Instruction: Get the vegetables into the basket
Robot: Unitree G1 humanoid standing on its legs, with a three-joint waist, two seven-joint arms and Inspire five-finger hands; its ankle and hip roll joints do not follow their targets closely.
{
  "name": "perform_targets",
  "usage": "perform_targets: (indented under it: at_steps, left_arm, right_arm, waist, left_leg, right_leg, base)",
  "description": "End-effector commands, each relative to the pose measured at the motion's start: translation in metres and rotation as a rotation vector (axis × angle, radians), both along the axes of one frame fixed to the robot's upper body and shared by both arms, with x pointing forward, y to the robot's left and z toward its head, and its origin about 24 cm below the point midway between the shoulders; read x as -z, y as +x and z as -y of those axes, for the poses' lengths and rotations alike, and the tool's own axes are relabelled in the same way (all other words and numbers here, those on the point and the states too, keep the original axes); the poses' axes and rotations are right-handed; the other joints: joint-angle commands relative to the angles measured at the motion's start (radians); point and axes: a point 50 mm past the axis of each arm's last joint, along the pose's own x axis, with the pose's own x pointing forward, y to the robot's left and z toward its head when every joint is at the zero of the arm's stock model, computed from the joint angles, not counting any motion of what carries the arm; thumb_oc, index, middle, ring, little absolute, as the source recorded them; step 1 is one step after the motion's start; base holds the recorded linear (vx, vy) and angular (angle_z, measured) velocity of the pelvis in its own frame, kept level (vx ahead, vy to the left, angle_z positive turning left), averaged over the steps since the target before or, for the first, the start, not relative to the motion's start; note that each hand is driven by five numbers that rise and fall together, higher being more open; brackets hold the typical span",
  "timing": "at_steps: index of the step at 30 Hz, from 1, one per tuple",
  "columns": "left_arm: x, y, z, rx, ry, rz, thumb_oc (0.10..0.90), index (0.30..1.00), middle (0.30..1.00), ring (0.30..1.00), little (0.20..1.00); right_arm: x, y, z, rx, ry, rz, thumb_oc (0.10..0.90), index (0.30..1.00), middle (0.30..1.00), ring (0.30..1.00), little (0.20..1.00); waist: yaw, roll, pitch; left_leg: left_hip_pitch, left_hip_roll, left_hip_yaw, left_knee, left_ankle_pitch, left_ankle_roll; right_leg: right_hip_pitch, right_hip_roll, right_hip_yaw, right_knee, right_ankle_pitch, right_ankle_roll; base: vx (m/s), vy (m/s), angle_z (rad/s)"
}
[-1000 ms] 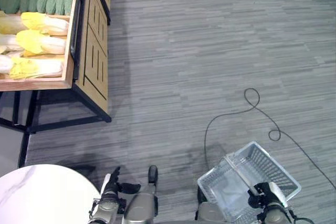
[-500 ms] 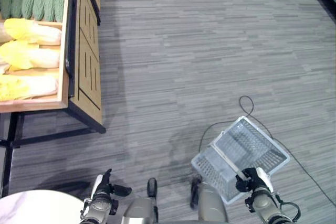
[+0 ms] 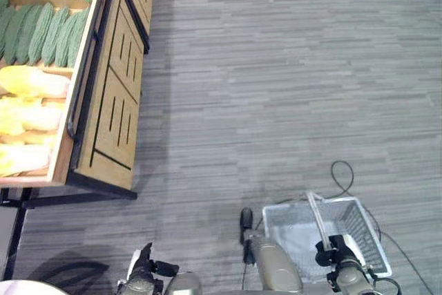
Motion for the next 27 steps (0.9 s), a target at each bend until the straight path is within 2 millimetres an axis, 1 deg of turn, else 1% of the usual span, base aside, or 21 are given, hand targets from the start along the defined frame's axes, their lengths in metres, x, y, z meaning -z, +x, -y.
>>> perform_targets:
  at_steps: [1,3,4,5,6,7,8,9,10,11,12,13,14,16,17,19,21,23,25,26,27]
  left_arm:
    - [-0.004,0.005,-0.005,0.026,0.029,0.029,0.9,1.0,1.0,1.0,1.0]
    - [-0.005,0.01,-0.002,0.034,0.023,0.044,0.9,1.0,1.0,1.0,1.0]
    - [-0.007,0.016,0.002,0.055,0.021,0.059,0.9,1.0,1.0,1.0,1.0]
    - [-0.008,0.022,0.002,0.066,0.037,0.068,0.9,1.0,1.0,1.0,1.0]
    - [-0.009,0.022,0.002,0.065,0.039,0.072,0.9,1.0,1.0,1.0,1.0]
    - [-0.009,0.022,0.002,0.063,0.039,0.071,0.9,1.0,1.0,1.0,1.0]
    - [-0.008,0.021,0.0,0.059,0.044,0.067,0.9,1.0,1.0,1.0,1.0]
    - [-0.008,0.019,-0.003,0.058,0.054,0.059,0.9,1.0,1.0,1.0,1.0]
    - [-0.008,0.019,-0.003,0.058,0.054,0.059,0.9,1.0,1.0,1.0,1.0]
    - [-0.007,0.014,-0.005,0.052,0.058,0.046,0.9,1.0,1.0,1.0,1.0]
    - [-0.006,0.009,-0.006,0.045,0.056,0.03,0.9,1.0,1.0,1.0,1.0]
    - [-0.006,0.009,-0.006,0.045,0.056,0.03,0.9,1.0,1.0,1.0,1.0]
    - [-0.004,0.004,-0.007,0.052,0.062,0.009,0.9,1.0,1.0,1.0,1.0]
    - [-0.004,0.002,-0.007,0.053,0.064,0.005,0.9,1.0,1.0,1.0,1.0]
    - [-0.004,0.002,-0.009,0.063,0.071,0.008,0.9,1.0,1.0,1.0,1.0]
    - [-0.009,0.012,-0.013,0.067,0.078,0.046,0.9,1.0,1.0,1.0,1.0]
    - [-0.012,0.018,-0.015,0.072,0.084,0.066,0.9,1.0,1.0,1.0,1.0]
    - [-0.015,0.025,-0.018,0.068,0.096,0.085,0.9,1.0,1.0,1.0,1.0]
    - [-0.018,0.027,-0.021,0.067,0.105,0.095,0.9,1.0,1.0,1.0,1.0]
    - [-0.018,0.027,-0.023,0.063,0.107,0.094,0.9,1.0,1.0,1.0,1.0]
    - [-0.018,0.027,-0.023,0.063,0.107,0.094,0.9,1.0,1.0,1.0,1.0]
  right_arm:
    - [-0.014,-0.009,0.031,-0.007,-0.098,0.029,0.4,0.3,0.3,0.3,0.3]
    - [-0.015,-0.01,0.032,-0.007,-0.104,0.035,0.4,0.3,0.3,0.3,0.3]
    - [-0.016,-0.013,0.037,0.023,-0.112,0.035,0.4,0.3,0.3,0.3,0.3]
    - [-0.018,-0.01,0.039,0.026,-0.121,0.048,0.4,0.3,0.3,0.3,0.3]
    - [-0.018,-0.011,0.04,0.025,-0.123,0.042,0.4,0.3,0.3,0.3,0.3]
    - [-0.017,-0.012,0.039,0.023,-0.122,0.037,0.4,0.3,0.3,0.3,0.3]
    - [-0.017,-0.014,0.038,0.02,-0.123,0.036,0.4,0.3,0.3,0.3,0.3]
    - [-0.015,-0.017,0.037,0.031,-0.116,0.028,0.4,0.3,0.3,0.3,0.3]
    - [-0.015,-0.017,0.037,0.031,-0.116,0.028,0.4,0.3,0.3,0.3,0.3]
    - [-0.012,-0.021,0.034,0.032,-0.106,0.016,0.4,0.3,0.3,0.3,0.3]
    - [-0.011,-0.021,0.033,0.029,-0.101,0.015,0.4,0.3,0.3,0.3,0.3]
    - [-0.011,-0.021,0.033,0.029,-0.101,0.015,0.4,0.3,0.3,0.3,0.3]
    - [-0.009,-0.024,0.031,0.032,-0.1,-0.002,0.4,0.3,0.3,0.3,0.3]
    - [-0.009,-0.025,0.031,0.037,-0.098,-0.005,0.4,0.3,0.3,0.3,0.3]
    - [-0.007,-0.023,0.025,0.016,-0.087,-0.007,0.4,0.3,0.3,0.3,0.3]
    - [-0.005,-0.017,0.018,-0.009,-0.07,-0.012,0.4,0.3,0.3,0.3,0.3]
    - [-0.004,-0.012,0.015,-0.018,-0.063,-0.008,0.4,0.3,0.3,0.3,0.3]
    - [-0.005,0.001,0.008,-0.037,-0.049,0.021,0.4,0.3,0.3,0.3,0.3]
    - [-0.006,0.011,0.001,-0.059,-0.033,0.047,0.4,0.3,0.3,0.3,0.3]
    - [-0.006,0.012,-0.001,-0.064,-0.029,0.048,0.4,0.3,0.3,0.3,0.3]
    - [-0.006,0.012,-0.001,-0.064,-0.029,0.048,0.4,0.3,0.3,0.3,0.3]
  waist:
    - [0.0,-0.027,-0.011]
    - [0.004,-0.033,0.002]
    - [0.007,-0.036,0.014]
    - [0.025,-0.044,0.03]
    - [0.029,-0.043,0.025]
    - [0.033,-0.038,0.022]
    - [0.035,-0.028,0.018]
    - [0.051,-0.022,0.017]
    - [0.051,-0.022,0.017]
    - [0.062,-0.018,0.007]
    - [0.061,-0.016,-0.001]
    - [0.062,-0.016,0.0]
    - [0.06,-0.018,-0.016]
    - [0.059,-0.024,-0.022]
    - [0.063,-0.044,-0.031]
    - [0.071,-0.064,-0.034]
    - [0.08,-0.077,-0.036]
    - [0.093,-0.093,-0.038]
    - [0.097,-0.088,-0.033]
    - [0.099,-0.087,-0.031]
    - [0.099,-0.087,-0.031]
  left_leg:
    - [-0.105,-0.056,0.013,0.013,0.078,0.035]
    - [-0.157,-0.054,0.032,0.101,0.124,0.036]
    - [-0.219,-0.056,0.081,0.087,0.125,0.046]
    - [-0.331,-0.1,0.142,-0.023,0.057,0.061]
    - [-0.354,-0.101,0.152,-0.062,0.074,0.06]
    - [-0.369,-0.09,0.167,-0.102,0.102,0.057]
    - [-0.393,-0.061,0.213,-0.165,0.163,0.05]
    - [-0.397,-0.038,0.255,-0.23,0.22,0.04]
    - [-0.396,-0.039,0.255,-0.23,0.22,0.04]
    - [-0.392,-0.028,0.273,-0.273,0.255,0.032]
    - [-0.364,-0.027,0.281,-0.298,0.235,0.041]
    - [-0.363,-0.027,0.281,-0.299,0.235,0.041]
    - [-0.345,-0.035,0.285,-0.304,0.233,0.054]
    - [-0.337,-0.042,0.297,-0.299,0.223,0.061]
    - [-0.324,-0.058,0.313,-0.272,0.182,0.083]
    - [-0.332,-0.076,0.315,-0.236,0.139,0.1]
    - [-0.338,-0.086,0.313,-0.221,0.117,0.11]
    - [-0.331,-0.112,0.307,-0.217,0.086,0.135]
    - [-0.29,-0.117,0.299,-0.247,0.072,0.161]
    - [-0.272,-0.118,0.295,-0.256,0.065,0.166]
    - [-0.272,-0.118,0.295,-0.256,0.065,0.166]
  right_leg:
    - [0.01,-0.086,0.051,0.021,-0.071,0.153]
    - [0.043,-0.081,0.041,0.022,-0.102,0.128]
    - [0.076,-0.088,0.026,0.013,-0.12,0.121]
    - [0.119,-0.087,0.027,-0.025,-0.137,0.132]
    - [0.125,-0.082,0.027,-0.029,-0.142,0.133]
    - [0.138,-0.075,0.03,-0.034,-0.149,0.133]
    - [0.159,-0.064,0.023,-0.042,-0.161,0.133]
    - [0.194,-0.055,0.027,-0.044,-0.177,0.129]
    - [0.195,-0.055,0.027,-0.044,-0.177,0.129]
    - [0.231,-0.05,0.032,-0.053,-0.194,0.134]
    - [0.241,-0.048,0.038,-0.046,-0.209,0.139]
    - [0.241,-0.048,0.038,-0.046,-0.209,0.139]
    - [0.264,-0.062,0.038,-0.042,-0.217,0.154]
    - [0.273,-0.074,0.043,-0.034,-0.22,0.161]
    - [0.278,-0.106,0.061,-0.015,-0.212,0.183]
    - [0.27,-0.132,0.069,-0.007,-0.193,0.203]
    - [0.265,-0.145,0.072,-0.002,-0.17,0.215]
    - [0.234,-0.169,0.083,0.064,-0.102,0.242]
    - [0.167,-0.17,0.079,0.245,-0.031,0.258]
    - [0.15,-0.17,0.072,0.279,-0.019,0.256]
    - [0.15,-0.17,0.072,0.279,-0.019,0.256]
  base:
    - [0.1,-0.144,-0.07]
    - [0.14,-0.192,0.11]
    - [0.32,-0.272,0.52]
    - [0.35,-0.211,0.69]
    - [0.33,-0.075,0.73]
    - [0.25,0.035,0.57]
    - [0.36,0.086,0.02]
    - [0.28,0.072,-0.35]
    - [0.38,0.122,-0.55]
    - [0.31,0.139,-0.34]
    - [0.31,0.139,-0.35]
    - [0.3,0.179,-0.37]
    - [0.2,0.116,-0.31]
    - [0.32,0.228,-0.16]
    - [0.42,0.37,0.09]
    - [0.29,0.279,-0.1]
    - [0.14,0.157,-0.09]
    - [0.17,0.247,0.2]
    - [0.15,0.238,0.2]
    - [0.1,0.116,0.21]
    - [0.17,0.081,0.26]
